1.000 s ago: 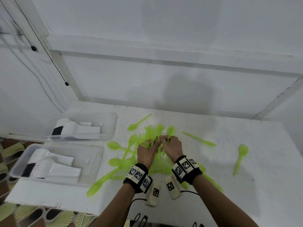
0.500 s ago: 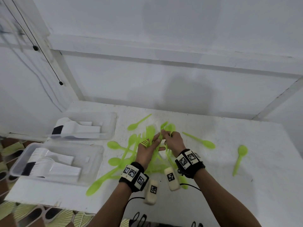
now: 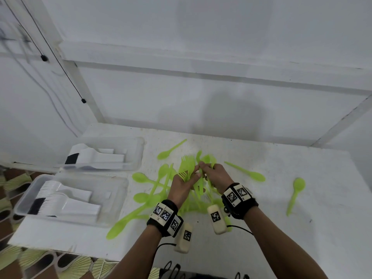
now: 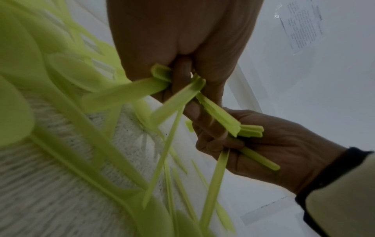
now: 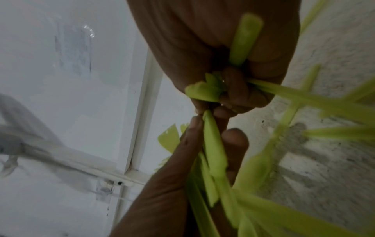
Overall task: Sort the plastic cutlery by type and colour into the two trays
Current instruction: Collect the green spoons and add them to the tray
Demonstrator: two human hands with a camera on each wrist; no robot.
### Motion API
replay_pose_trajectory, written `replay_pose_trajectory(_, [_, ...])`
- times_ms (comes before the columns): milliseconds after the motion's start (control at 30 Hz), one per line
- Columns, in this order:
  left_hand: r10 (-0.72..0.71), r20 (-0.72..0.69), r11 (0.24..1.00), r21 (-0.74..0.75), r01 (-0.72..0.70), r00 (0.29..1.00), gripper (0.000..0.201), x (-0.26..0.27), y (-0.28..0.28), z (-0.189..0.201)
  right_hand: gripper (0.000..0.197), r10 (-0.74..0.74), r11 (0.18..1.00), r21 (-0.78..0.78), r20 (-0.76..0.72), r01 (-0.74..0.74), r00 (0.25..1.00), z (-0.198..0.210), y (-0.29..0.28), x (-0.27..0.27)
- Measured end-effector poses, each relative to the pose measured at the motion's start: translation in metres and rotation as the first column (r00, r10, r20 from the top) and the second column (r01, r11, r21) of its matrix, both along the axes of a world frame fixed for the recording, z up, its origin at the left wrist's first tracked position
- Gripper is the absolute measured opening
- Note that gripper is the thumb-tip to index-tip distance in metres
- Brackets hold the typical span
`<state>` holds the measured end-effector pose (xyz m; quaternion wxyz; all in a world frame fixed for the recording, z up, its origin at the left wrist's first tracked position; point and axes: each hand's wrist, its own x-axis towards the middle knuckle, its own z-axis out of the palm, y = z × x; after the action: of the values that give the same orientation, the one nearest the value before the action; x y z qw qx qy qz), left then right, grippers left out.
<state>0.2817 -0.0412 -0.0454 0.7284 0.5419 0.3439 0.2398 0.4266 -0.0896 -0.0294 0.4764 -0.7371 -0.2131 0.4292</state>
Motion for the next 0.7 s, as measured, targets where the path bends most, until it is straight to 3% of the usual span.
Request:
replay_pose_trajectory(200, [0.066,0.058,0.998,-0.029,-0.064,0.996,0.026,0.006,-0.003,0.013,0.032,0.081,0.997,-0.037,0.23,-0.075,0.97,0.004,0.0,-0.005])
replay_pose_trajectory(300, [0.096,-0.018,0.994,-0.05,-0.096,0.995,0.018,0.008,-0.002,0.007,0.03,0.161,0.986,-0.079,0.282,-0.144,0.946,0.005,0.001,-0.004])
replay_pose_trajectory(400, [0.099,-0.1,0.995,-0.017,-0.101,0.99,0.025,0.006,0.001,-0.001,0.028,0.219,0.976,-0.073,0.361,-0.207,0.906,0.004,-0.004,-0.003])
replay_pose_trajectory(533, [0.137,-0.085,0.985,-0.097,-0.145,0.987,0.015,0.001,0.005,0.001,0.02,0.248,0.963,-0.001,0.409,-0.271,0.878,0.005,-0.011,-0.004])
replay_pose_trajectory(700, [0.101,-0.059,0.981,-0.161,-0.109,0.993,0.036,0.001,0.008,0.006,0.047,0.187,0.974,0.043,0.397,-0.222,0.899,0.005,-0.009,-0.003])
